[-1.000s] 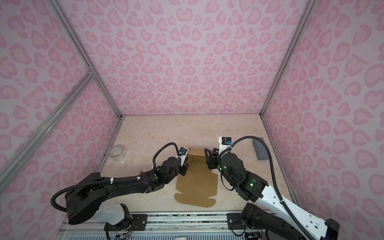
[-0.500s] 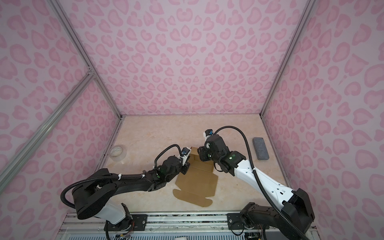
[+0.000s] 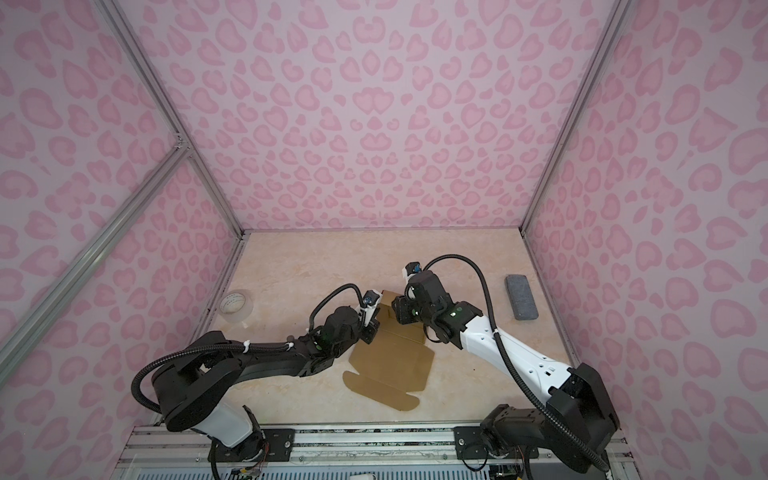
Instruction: Fold the paper box
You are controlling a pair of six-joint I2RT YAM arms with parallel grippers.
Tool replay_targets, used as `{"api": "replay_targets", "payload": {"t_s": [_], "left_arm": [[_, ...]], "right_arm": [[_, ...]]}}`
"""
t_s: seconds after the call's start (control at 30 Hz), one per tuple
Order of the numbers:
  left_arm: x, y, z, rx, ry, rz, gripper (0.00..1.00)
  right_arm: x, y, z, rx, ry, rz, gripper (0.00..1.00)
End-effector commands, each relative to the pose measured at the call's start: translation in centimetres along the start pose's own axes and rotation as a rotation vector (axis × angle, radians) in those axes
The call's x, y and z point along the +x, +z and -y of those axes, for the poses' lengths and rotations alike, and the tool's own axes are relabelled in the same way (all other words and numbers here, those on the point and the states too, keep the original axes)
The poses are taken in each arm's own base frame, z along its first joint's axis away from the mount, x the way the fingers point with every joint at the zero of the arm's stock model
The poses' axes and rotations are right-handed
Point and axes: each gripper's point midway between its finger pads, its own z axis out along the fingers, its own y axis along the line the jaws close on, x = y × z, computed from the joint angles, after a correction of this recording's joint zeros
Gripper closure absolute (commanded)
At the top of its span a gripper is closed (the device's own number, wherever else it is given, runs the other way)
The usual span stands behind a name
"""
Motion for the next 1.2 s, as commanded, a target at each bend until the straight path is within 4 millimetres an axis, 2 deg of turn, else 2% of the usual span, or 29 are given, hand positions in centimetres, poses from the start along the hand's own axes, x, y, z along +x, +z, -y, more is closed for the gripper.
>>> {"api": "replay_targets", "payload": {"t_s": [0.0,0.3,0.6,1.17], "left_arm": [[-0.8,-0.1,0.5,0.029,0.029,0.05,0.95],[-1.2,-0.2,0.8,0.046,0.06,0.106,0.91],[-1.2,0.7,1.1,0.05,0.093,0.099,0.86],[-0.2,1.5,1.1,0.039,0.131,0.068,0.8]], "right_arm": [[0.3,0.3,0.2,0.008,-0.005,-0.014,0.51],[0.1,0.7,0.5,0.014,0.0,-0.016,0.51],[-0.1,0.8,0.4,0.015,0.006,-0.017,0.52],[-0.2,0.9,0.3,0.012,0.017,-0.018,0.52]]}}
